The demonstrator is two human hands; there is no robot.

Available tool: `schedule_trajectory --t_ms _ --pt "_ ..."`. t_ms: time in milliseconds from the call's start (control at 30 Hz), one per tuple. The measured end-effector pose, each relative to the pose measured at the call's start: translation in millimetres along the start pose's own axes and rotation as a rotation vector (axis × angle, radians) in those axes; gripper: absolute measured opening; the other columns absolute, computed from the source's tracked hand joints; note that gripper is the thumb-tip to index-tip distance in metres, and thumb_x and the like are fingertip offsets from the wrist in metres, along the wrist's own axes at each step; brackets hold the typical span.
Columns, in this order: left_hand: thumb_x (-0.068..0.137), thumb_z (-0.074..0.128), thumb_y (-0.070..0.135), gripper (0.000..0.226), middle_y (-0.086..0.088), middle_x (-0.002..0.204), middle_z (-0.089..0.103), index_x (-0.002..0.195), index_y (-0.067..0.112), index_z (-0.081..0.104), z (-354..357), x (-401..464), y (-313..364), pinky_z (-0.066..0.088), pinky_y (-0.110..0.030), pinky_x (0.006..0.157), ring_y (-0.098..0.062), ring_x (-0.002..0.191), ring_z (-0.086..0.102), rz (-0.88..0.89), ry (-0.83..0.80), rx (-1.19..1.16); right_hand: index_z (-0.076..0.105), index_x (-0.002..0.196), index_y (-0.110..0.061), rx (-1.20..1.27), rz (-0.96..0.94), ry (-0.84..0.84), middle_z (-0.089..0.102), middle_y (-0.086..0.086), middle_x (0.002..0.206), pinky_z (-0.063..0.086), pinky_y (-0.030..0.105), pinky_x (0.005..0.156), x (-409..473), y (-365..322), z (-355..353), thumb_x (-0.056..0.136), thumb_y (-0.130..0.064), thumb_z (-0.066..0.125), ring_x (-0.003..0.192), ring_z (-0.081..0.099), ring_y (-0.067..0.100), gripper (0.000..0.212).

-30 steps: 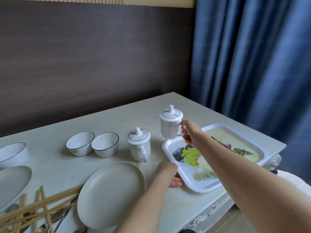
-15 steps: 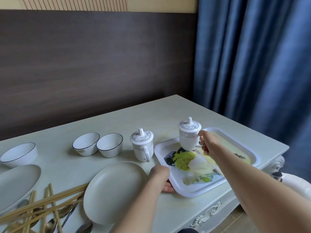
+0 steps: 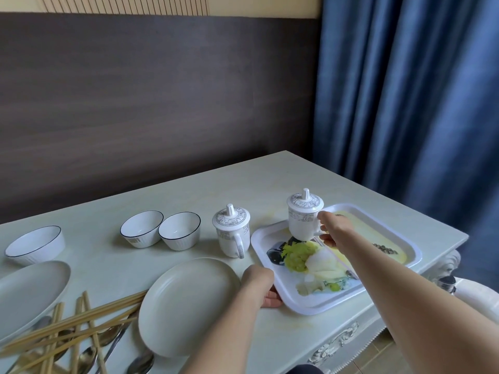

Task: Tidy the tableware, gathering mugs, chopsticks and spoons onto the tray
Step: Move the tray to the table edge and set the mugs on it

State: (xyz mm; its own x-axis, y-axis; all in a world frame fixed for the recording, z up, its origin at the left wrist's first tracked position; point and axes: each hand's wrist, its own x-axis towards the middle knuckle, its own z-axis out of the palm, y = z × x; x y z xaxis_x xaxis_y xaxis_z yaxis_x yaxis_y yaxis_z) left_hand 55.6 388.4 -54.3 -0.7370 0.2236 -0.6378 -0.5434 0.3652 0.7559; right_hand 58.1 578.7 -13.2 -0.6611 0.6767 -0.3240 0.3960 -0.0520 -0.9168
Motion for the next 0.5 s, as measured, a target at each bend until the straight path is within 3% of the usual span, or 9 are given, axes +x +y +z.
schedule_trajectory --t_ms 133,233,333,400,500 --pt "0.088 0.033 0.003 0.03 -0.019 0.082 0.069 0.097 0.0 0.062 -1 -1 0 0.057 -0.033 0.053 -0.029 0.067 0.067 0.006 -0.014 -0.028 0.047 0.069 -0.01 -0.218 -0.239 0.251 0.049 0.011 0.062 0.032 0.026 0.054 -7 0 -2 0.075 -0.026 0.046 0.054 0.041 0.024 0.017" --pt "0.089 0.034 0.004 0.032 -0.017 0.081 0.069 0.103 0.0 0.062 -1 -3 0 0.057 -0.032 0.054 -0.028 0.067 0.067 0.008 -0.042 -0.029 0.057 0.081 -0.013 -0.226 -0.36 0.333 0.062 0.006 0.073 0.035 0.025 0.054 -21 -7 5 0.076 -0.026 0.046 0.067 0.055 0.027 0.017" --pt "0.091 0.038 0.01 0.034 -0.015 0.087 0.071 0.112 0.001 0.063 -3 -7 1 0.056 -0.03 0.054 -0.027 0.069 0.068 0.004 -0.08 -0.022 0.064 0.083 -0.01 -0.213 -0.416 0.199 0.064 0.007 0.074 0.04 0.026 0.057 -38 -17 27 0.079 -0.021 0.048 0.071 0.06 0.027 0.02" --pt "0.092 0.038 0.014 0.035 -0.012 0.09 0.071 0.114 0.004 0.063 -3 -10 1 0.056 -0.03 0.058 -0.025 0.073 0.067 0.006 -0.103 -0.015 0.062 0.077 -0.005 -0.169 -0.364 0.001 0.065 0.014 0.076 0.042 0.027 0.056 -50 -19 46 0.082 -0.017 0.05 0.061 0.057 0.025 0.018" --pt "0.094 0.032 0.017 0.036 -0.009 0.092 0.069 0.113 0.009 0.063 -5 -15 2 0.054 -0.032 0.071 -0.022 0.078 0.065 0.011 -0.116 0.0 0.061 0.089 -0.008 -0.204 -0.2 -0.322 0.063 0.007 0.085 0.043 0.024 0.054 -69 -17 76 0.09 -0.018 0.054 0.055 0.053 0.015 0.013"
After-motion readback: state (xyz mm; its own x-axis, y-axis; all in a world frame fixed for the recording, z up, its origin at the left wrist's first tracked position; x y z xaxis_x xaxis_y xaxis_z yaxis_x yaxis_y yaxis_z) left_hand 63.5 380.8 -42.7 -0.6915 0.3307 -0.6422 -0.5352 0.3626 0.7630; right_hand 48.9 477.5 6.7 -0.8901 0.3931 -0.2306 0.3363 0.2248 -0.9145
